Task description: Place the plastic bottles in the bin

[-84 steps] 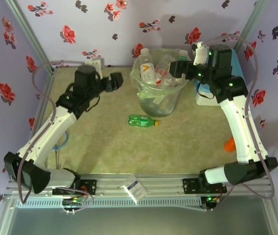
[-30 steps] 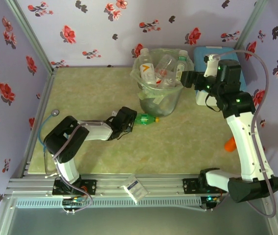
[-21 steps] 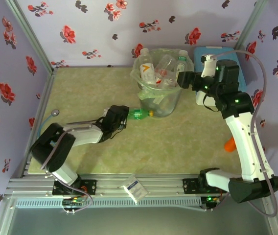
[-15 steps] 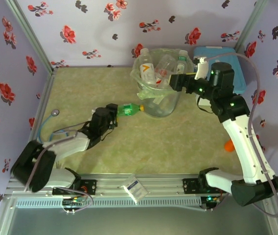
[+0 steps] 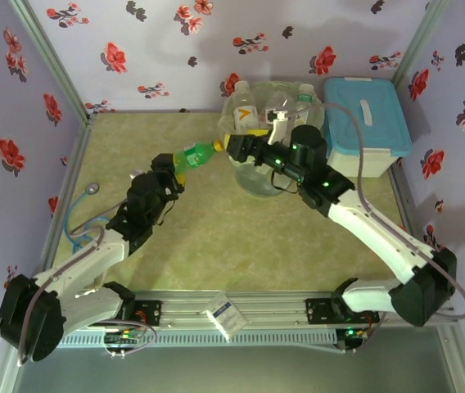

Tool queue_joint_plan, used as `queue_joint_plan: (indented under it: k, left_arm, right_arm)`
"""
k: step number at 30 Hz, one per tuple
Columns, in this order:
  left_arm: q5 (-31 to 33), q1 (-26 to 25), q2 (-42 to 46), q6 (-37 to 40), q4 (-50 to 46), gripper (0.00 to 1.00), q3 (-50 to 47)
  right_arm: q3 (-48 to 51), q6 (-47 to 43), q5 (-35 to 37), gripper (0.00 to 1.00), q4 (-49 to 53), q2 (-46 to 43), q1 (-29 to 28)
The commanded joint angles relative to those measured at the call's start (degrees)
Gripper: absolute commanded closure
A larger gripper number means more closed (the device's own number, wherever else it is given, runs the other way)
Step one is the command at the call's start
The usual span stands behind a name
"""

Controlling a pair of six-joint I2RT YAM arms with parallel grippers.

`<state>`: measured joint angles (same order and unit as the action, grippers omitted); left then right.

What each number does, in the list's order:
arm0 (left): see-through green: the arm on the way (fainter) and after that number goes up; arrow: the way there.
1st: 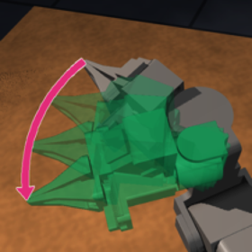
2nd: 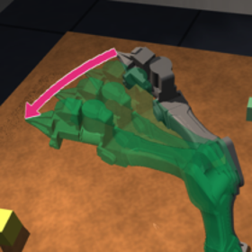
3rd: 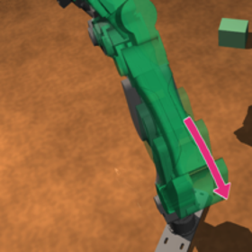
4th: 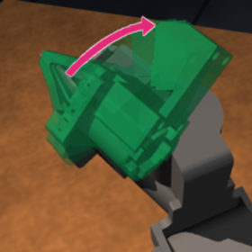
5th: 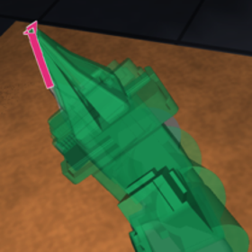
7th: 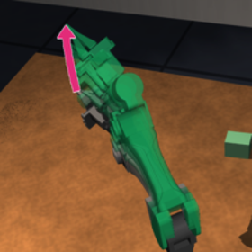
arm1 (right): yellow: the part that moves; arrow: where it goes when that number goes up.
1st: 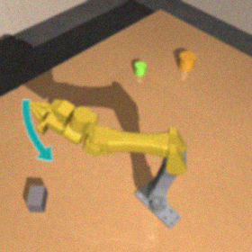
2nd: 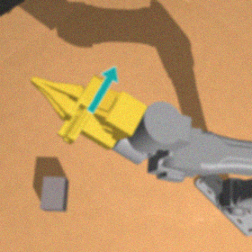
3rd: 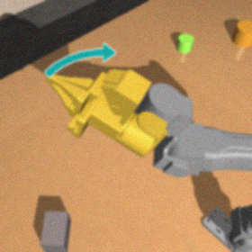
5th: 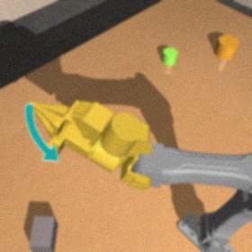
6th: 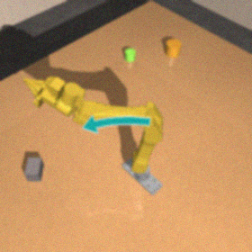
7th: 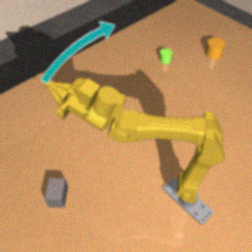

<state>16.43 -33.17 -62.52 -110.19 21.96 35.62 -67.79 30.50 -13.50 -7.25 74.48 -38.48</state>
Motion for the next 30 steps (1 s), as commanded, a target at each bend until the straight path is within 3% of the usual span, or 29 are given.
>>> queue_joint_plan:
  k: [1, 12, 19, 30]
  left_arm:
    - [1.2, -1.1, -3.2, -3.4, 6.2, 0.79, 3.1]
    - [0.9, -2.3, -3.1, -2.4, 8.3, 0.79, 5.9]
    - [1.0, -2.3, -3.8, -2.3, 8.0, 0.79, 7.1]
    - [-1.2, -2.4, -6.7, -2.7, 10.1, 0.75, 8.4]
  right_arm:
    - [-1.1, 4.6, 3.1, 0.13, -9.1, 3.0, -1.8]
    - [-3.5, 6.1, 6.3, 0.13, -8.4, 8.3, -2.3]
    - [-6.1, 9.6, 3.3, 0.14, -11.5, 12.6, -2.3]
    - [-8.0, 9.8, 3.7, 0.4, -11.4, 14.4, -2.6]
